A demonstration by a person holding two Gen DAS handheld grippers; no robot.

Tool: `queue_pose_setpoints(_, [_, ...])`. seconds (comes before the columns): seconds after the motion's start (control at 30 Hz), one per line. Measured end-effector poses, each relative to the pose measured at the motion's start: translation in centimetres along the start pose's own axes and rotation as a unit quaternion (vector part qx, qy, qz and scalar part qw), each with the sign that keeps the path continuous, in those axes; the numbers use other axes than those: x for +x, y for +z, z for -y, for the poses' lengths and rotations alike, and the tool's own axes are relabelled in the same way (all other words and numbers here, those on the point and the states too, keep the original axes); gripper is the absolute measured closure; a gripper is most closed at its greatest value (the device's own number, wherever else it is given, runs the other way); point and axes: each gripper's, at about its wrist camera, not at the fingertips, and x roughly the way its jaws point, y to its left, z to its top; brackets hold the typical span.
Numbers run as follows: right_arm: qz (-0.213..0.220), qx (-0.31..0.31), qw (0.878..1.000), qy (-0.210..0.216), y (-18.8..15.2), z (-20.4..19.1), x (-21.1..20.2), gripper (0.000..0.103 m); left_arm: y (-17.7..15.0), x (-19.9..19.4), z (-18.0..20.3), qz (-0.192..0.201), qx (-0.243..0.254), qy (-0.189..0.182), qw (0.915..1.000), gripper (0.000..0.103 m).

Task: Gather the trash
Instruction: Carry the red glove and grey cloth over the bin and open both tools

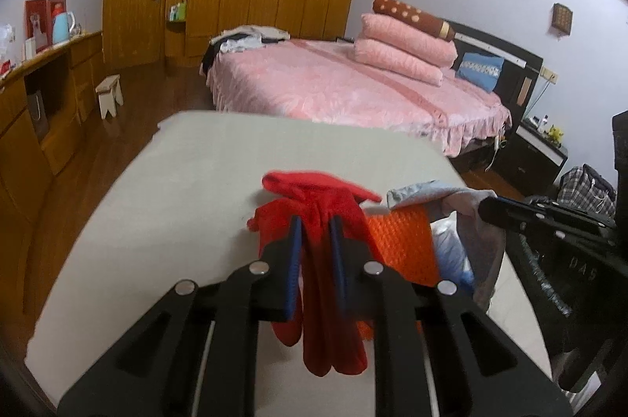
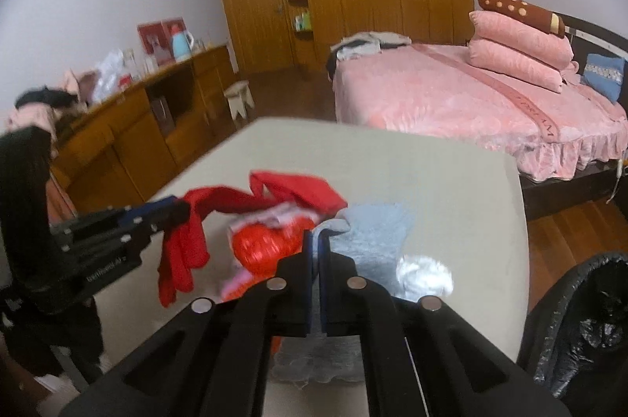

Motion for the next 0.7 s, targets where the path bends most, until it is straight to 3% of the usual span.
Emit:
queue_pose_setpoints(0.37, [0.040,0.018,0.999,0.006,2.4,1.0,-4.4,0.100,2.0,-2.8,2.3,0.032,0.012,-0.009,0.9994,0.089])
queue_pose_setpoints(0.7, [0.060,0.021,0.997,-0.033,2.6,2.2,-8.4,0.100,2.3,-3.9,5.8,0.038,0.027,-0.042,0.9980,0.090])
